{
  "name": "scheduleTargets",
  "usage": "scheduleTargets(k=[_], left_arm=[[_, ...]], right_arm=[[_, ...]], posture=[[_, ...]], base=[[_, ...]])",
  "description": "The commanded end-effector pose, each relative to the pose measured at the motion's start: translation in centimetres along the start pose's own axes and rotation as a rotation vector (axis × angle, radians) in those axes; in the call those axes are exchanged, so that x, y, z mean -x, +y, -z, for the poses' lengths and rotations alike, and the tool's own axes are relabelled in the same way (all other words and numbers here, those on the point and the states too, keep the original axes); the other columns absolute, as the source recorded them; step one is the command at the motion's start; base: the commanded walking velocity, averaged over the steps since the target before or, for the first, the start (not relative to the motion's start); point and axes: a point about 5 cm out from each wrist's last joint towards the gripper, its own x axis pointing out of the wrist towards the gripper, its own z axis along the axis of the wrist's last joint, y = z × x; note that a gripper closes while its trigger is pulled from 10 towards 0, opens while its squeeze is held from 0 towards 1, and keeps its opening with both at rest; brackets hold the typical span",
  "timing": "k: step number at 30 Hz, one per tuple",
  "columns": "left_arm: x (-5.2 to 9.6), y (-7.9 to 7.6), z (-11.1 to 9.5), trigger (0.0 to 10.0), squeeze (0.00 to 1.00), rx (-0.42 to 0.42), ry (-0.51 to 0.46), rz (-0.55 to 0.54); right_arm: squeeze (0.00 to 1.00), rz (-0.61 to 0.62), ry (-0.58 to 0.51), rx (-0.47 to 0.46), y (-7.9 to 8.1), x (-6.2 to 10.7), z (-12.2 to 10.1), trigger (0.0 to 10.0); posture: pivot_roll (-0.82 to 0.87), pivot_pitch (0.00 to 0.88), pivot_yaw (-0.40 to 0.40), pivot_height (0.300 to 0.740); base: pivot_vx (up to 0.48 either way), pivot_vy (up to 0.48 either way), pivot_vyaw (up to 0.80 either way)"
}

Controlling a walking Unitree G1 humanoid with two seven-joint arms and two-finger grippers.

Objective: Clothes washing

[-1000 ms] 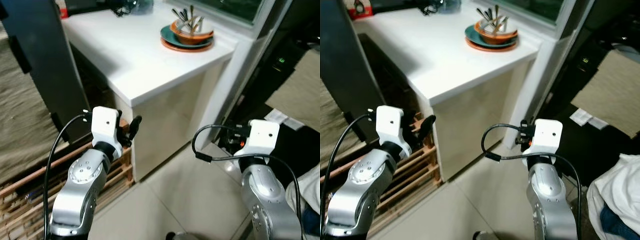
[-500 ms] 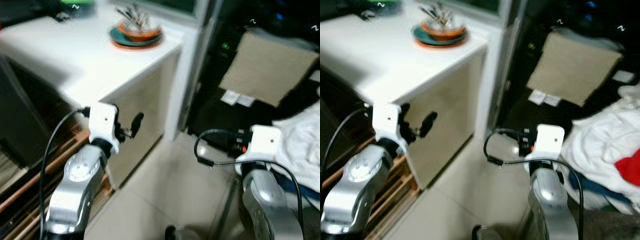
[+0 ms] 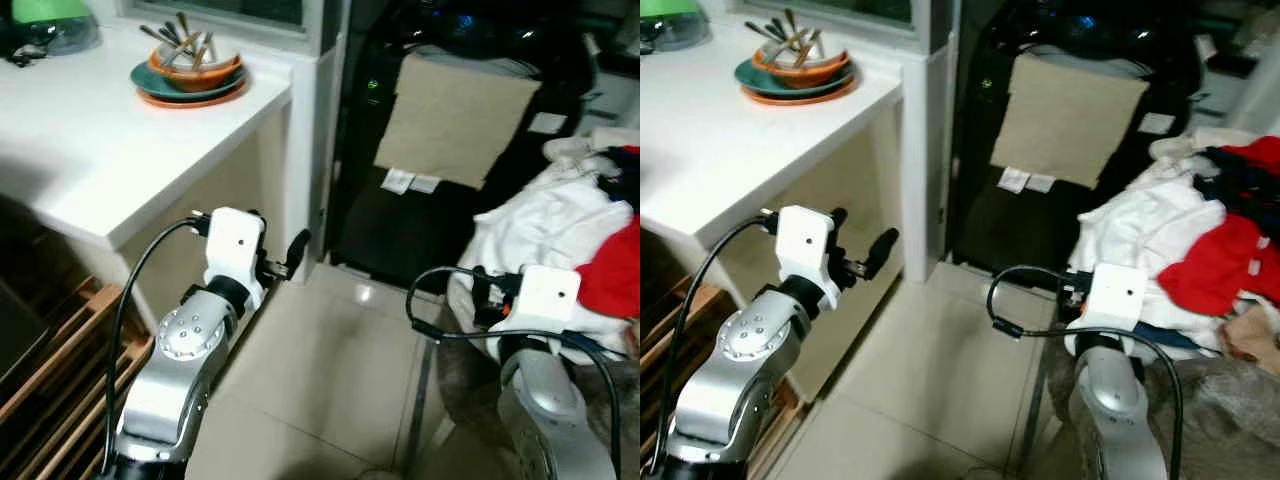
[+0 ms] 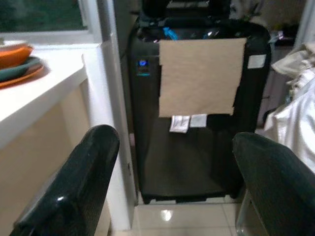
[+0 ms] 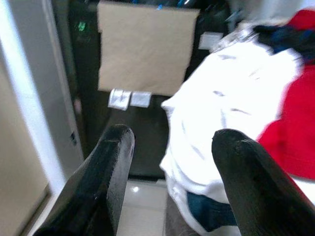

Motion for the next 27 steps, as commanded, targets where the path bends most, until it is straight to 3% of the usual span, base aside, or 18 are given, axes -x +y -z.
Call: scheduleTargets(k=[1, 6, 10, 15, 17, 20, 27], left_arm=[[-0.1, 0.1, -0.4, 10.0, 0.00, -0.002, -0.013, -0.009], [-0.2, 0.2, -0.5, 10.0, 0.00, -0.041, -0.027, -0.006], [-0.2, 0.4, -0.7, 10.0, 0.00, -0.004, -0.037, -0.010], [0.0, 0.9, -0.7, 10.0, 0.00, -0.016, -0.036, -0.033], [0.2, 1.1, -0.6, 10.0, 0.00, -0.024, -0.030, -0.038], [0.3, 1.1, -0.6, 10.0, 0.00, -0.022, -0.031, -0.040], [0.6, 1.1, -0.5, 10.0, 0.00, -0.047, -0.017, -0.035]], right_arm=[[0.00, 0.001, -0.014, 0.006, 0.1, 0.1, -0.3, 10.0], [0.00, -0.019, -0.020, 0.012, 0.5, 0.1, -0.3, 10.0], [0.00, -0.078, -0.033, 0.034, 1.2, 0.0, -0.4, 10.0], [0.00, -0.161, -0.025, 0.024, 2.3, -0.1, -0.1, 10.0], [0.00, -0.187, -0.030, 0.095, 2.6, -0.1, 0.0, 10.0], [0.00, -0.194, -0.022, 0.106, 2.6, -0.2, 0.1, 10.0], [0.00, -0.242, -0.019, 0.087, 3.3, -0.2, 0.1, 10.0]], posture=[[-0.10, 0.000, -0.012, 0.740], [-0.10, 0.000, -0.013, 0.740], [-0.10, 0.000, -0.014, 0.740], [-0.09, 0.000, -0.020, 0.740], [-0.08, 0.000, -0.024, 0.740], [-0.08, 0.000, -0.024, 0.740], [-0.06, 0.000, -0.032, 0.740]], base=[[0.000, 0.000, -0.80], [0.000, 0.000, -0.80], [0.000, 0.000, -0.70], [0.253, 0.000, 0.00], [0.277, 0.000, 0.00], [0.277, 0.000, 0.00], [0.294, 0.000, 0.80]])
